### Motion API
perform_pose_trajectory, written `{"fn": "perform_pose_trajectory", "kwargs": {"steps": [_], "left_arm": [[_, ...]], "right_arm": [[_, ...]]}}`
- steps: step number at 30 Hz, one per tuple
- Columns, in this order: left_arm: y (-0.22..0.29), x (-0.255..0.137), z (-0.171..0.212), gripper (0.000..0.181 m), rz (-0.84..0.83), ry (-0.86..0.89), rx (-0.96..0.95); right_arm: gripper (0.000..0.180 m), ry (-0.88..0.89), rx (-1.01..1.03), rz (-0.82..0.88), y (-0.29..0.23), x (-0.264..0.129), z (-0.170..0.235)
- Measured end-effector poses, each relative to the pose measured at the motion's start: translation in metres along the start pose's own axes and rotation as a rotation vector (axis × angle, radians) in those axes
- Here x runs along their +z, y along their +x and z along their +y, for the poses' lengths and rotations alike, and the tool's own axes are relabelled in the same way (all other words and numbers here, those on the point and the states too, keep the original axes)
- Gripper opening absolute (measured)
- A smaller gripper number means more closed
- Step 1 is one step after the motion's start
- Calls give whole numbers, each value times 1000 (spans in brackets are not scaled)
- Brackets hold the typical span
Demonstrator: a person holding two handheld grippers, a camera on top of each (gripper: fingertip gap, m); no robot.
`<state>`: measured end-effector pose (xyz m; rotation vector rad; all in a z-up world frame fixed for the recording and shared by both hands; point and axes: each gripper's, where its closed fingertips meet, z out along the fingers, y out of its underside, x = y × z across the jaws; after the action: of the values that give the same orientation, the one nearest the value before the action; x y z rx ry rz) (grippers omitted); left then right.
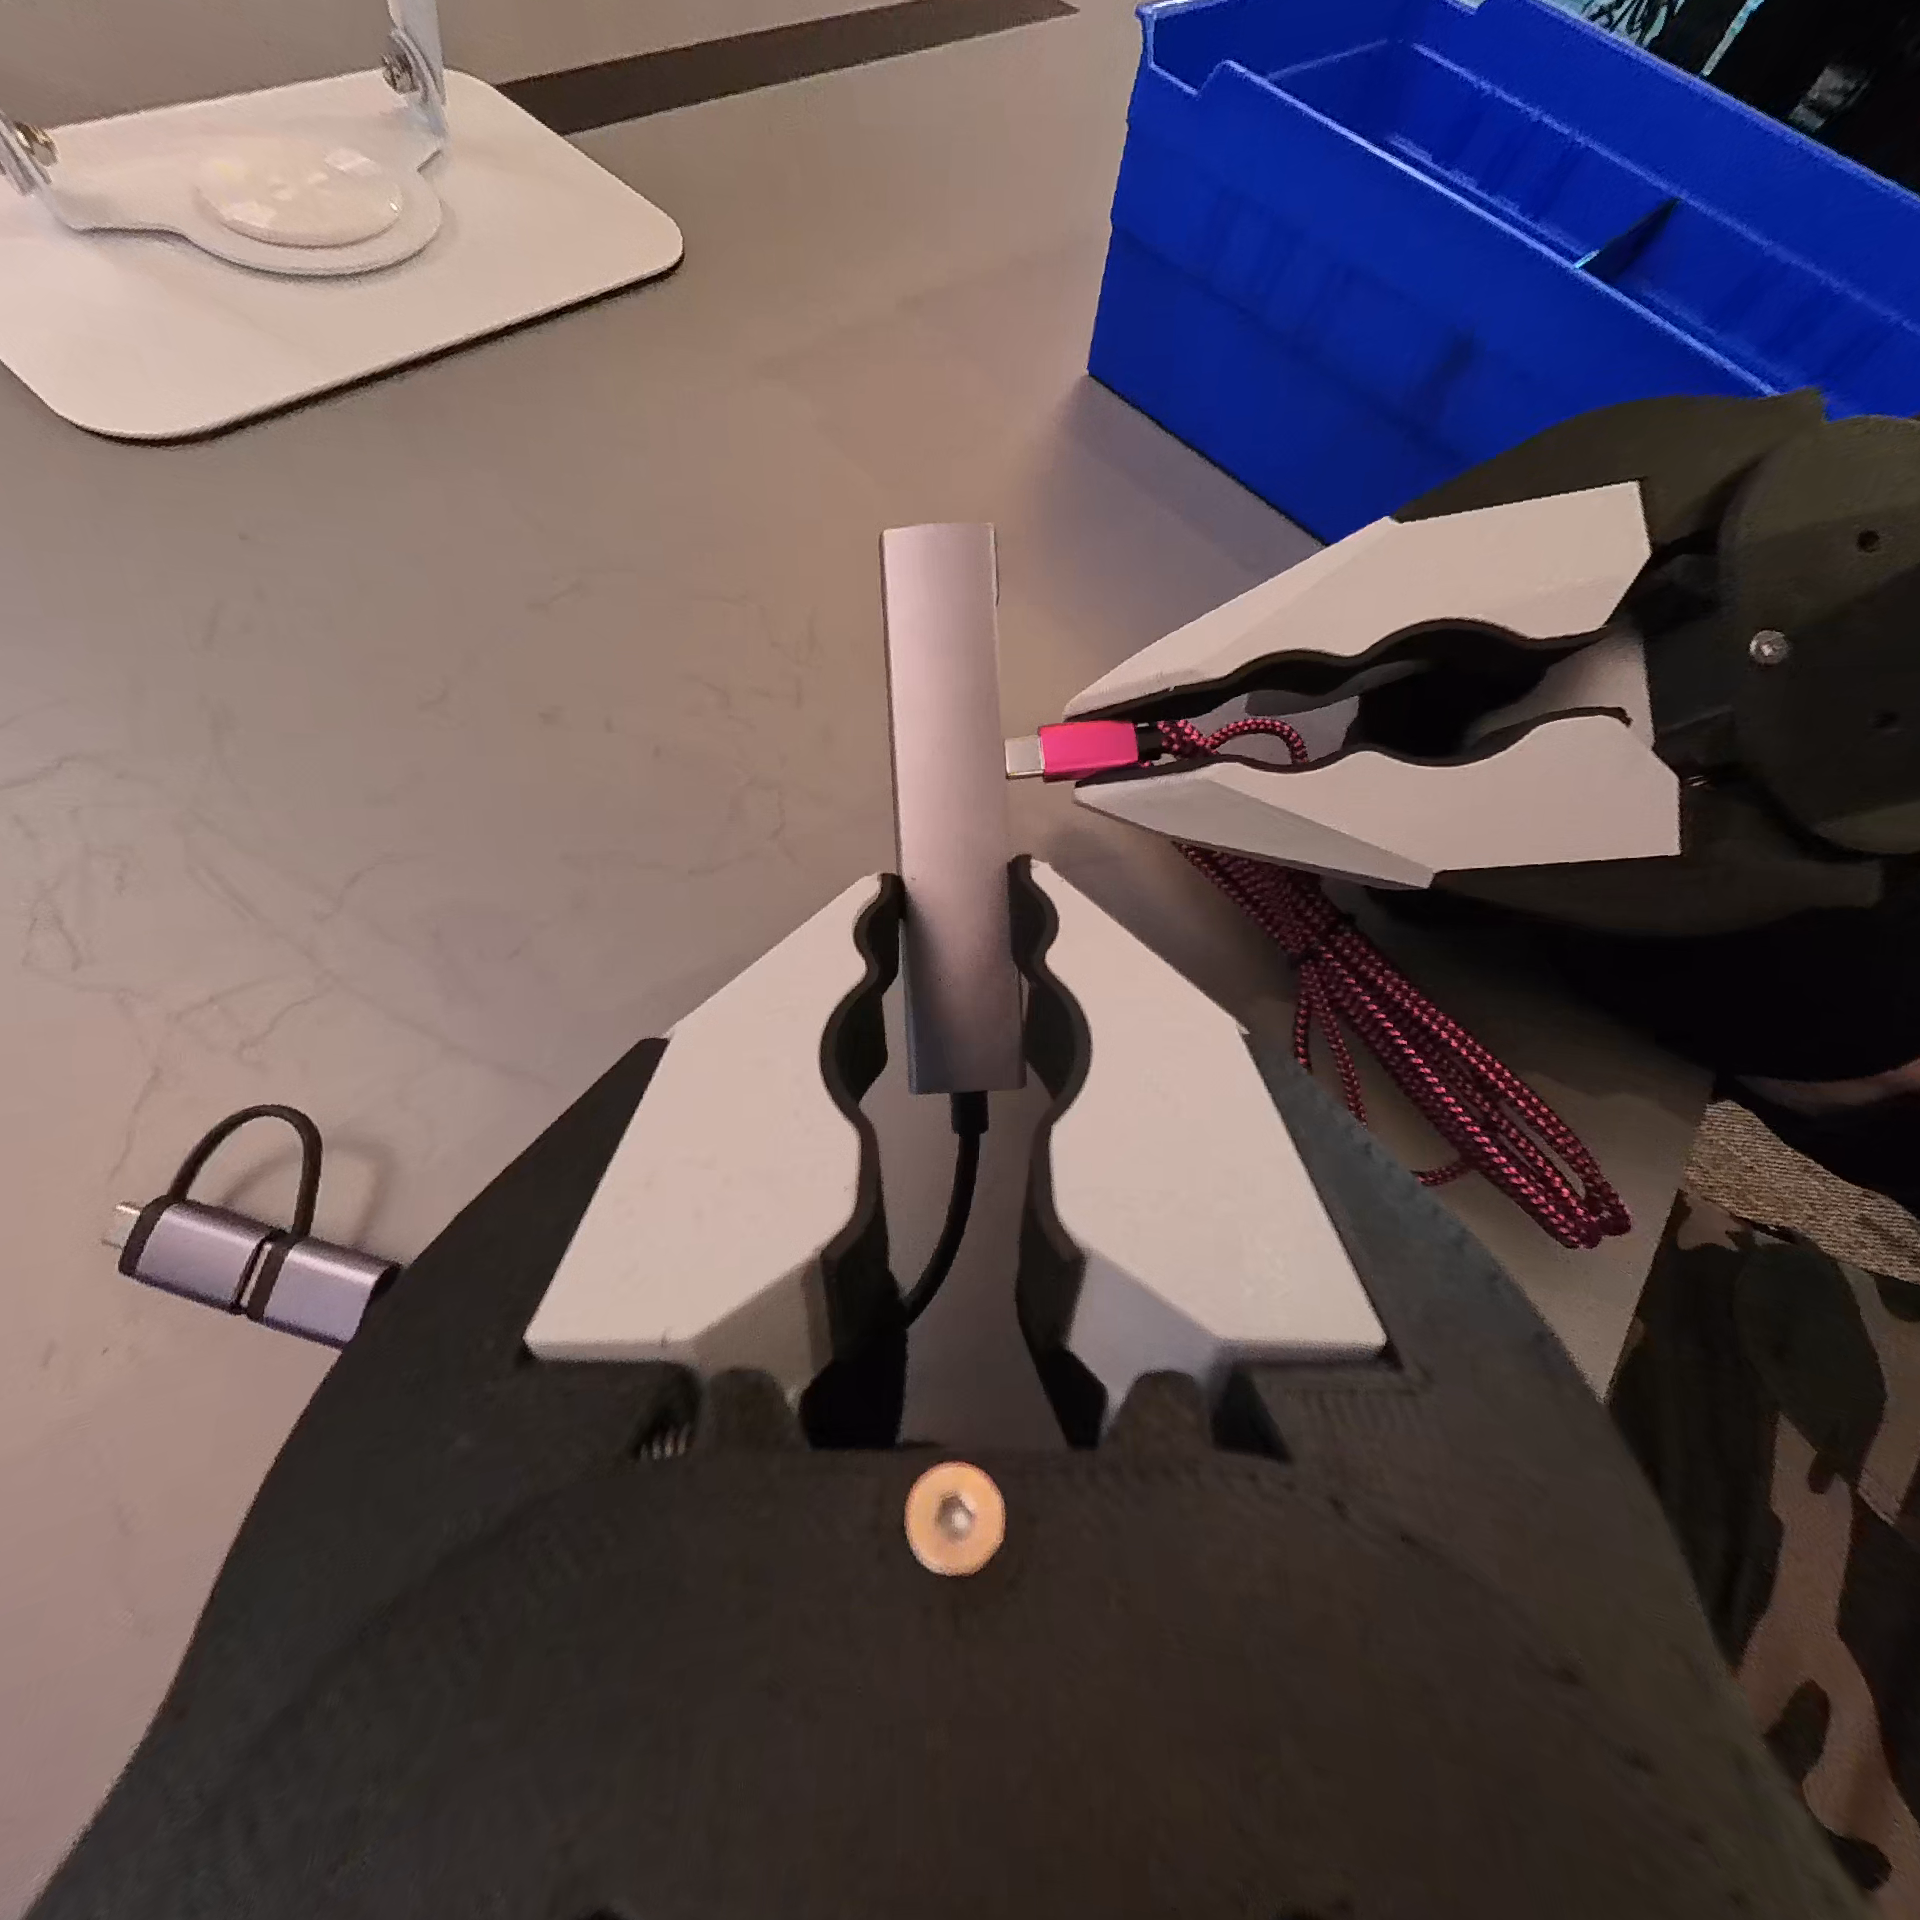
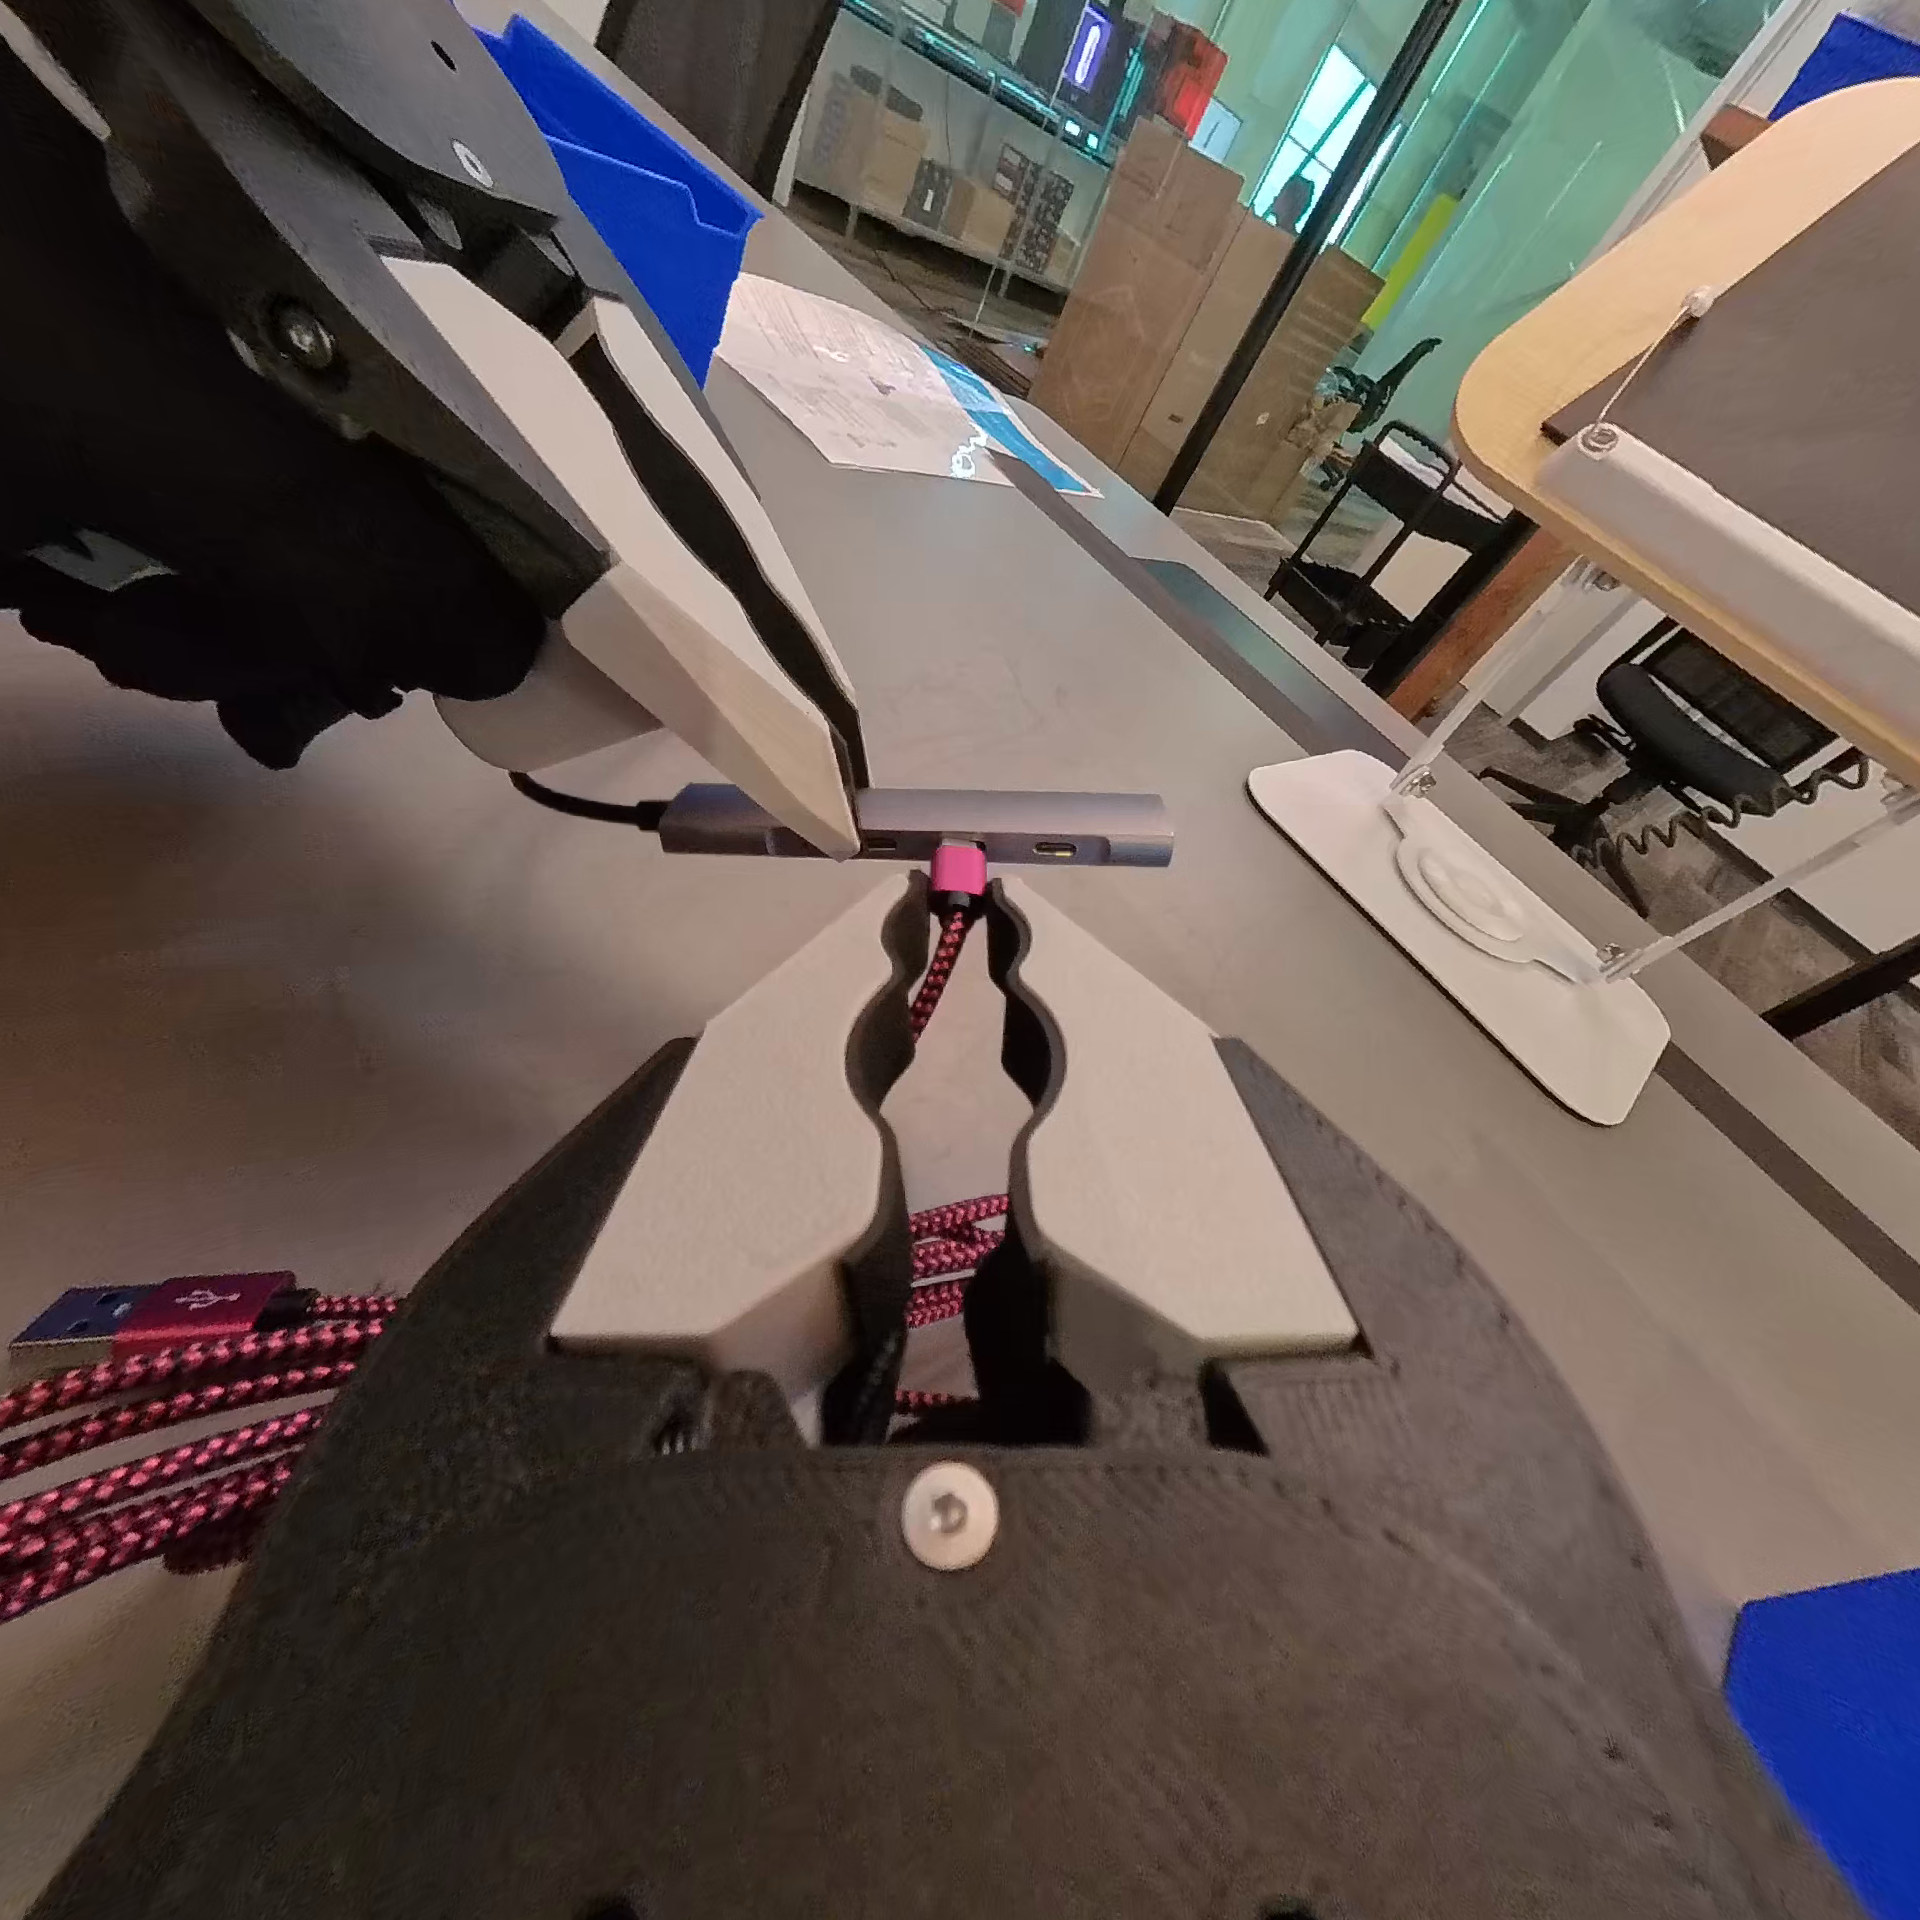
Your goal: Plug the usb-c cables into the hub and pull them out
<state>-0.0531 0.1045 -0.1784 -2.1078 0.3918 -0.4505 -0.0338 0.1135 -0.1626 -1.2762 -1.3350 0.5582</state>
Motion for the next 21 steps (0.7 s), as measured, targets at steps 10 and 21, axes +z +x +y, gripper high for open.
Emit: {"fn": "perform_pose_trajectory", "kwargs": {"steps": [10,21], "left_arm": [[5,-2,-2,19,31,13,14],[8,-5,-5,19,52,38,64]], "right_arm": [[8,-3,-9,11,1,0,0],[8,8,-20,20,1,-2,-3]]}}
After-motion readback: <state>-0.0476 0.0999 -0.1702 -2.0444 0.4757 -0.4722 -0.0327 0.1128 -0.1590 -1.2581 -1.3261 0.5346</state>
